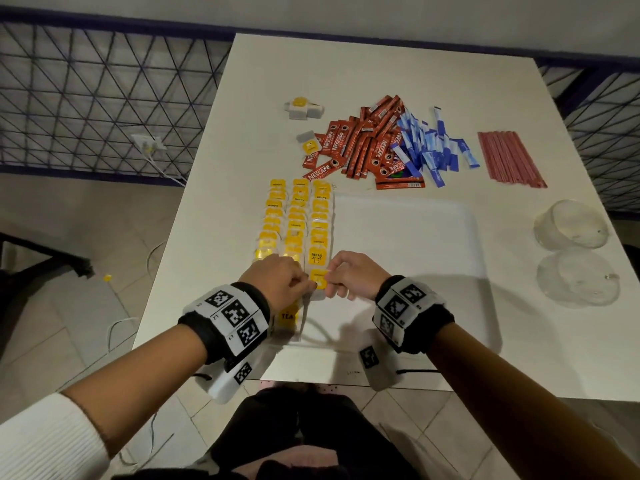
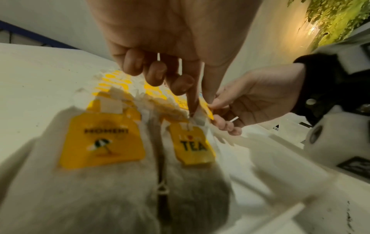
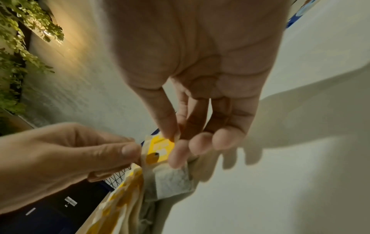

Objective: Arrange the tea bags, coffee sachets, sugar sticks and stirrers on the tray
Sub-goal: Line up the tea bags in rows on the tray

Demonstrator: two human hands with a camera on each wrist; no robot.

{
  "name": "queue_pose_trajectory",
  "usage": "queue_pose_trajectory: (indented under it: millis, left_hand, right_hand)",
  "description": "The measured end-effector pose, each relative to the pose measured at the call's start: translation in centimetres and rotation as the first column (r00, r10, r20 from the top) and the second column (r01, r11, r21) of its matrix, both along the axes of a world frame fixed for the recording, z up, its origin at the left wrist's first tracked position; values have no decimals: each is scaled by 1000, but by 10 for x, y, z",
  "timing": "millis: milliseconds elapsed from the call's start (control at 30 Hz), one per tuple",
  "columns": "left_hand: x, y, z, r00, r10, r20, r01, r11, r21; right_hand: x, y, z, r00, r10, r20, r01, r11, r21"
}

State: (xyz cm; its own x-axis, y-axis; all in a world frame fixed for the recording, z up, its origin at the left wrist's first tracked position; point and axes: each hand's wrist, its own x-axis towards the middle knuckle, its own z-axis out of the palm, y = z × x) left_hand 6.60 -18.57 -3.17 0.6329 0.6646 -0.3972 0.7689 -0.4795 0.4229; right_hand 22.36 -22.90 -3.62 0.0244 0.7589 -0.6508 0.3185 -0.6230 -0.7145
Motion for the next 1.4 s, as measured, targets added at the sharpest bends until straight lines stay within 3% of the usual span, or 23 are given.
queue_pose_trajectory:
  millis: [233, 467, 700, 933, 1167, 1400]
  left_hand:
    - [11, 3, 14, 979, 88, -182, -56, 984, 171]
    - [30, 10, 10, 922, -69, -380, 133, 981, 144]
    - [35, 14, 8, 908, -114, -404, 181, 974, 133]
    - [31, 39, 26, 936, -87, -341, 138, 982, 130]
    - [24, 120, 58, 981, 113, -158, -102, 992, 77]
    - [32, 189, 64, 983, 173, -56, -172, 985, 29]
  right_hand:
    - [-2, 14, -12, 995, -45, 92, 41, 998, 44]
    - [-2, 16, -17, 992, -68, 107, 66, 998, 22]
    - [0, 17, -15, 988, -41, 152, 38, 999, 19]
    - [20, 43, 17, 978, -15, 207, 3, 998, 58]
    - [45, 109, 50, 925, -7, 380, -62, 983, 170]
    - [52, 176, 58, 852, -57, 520, -52, 980, 194]
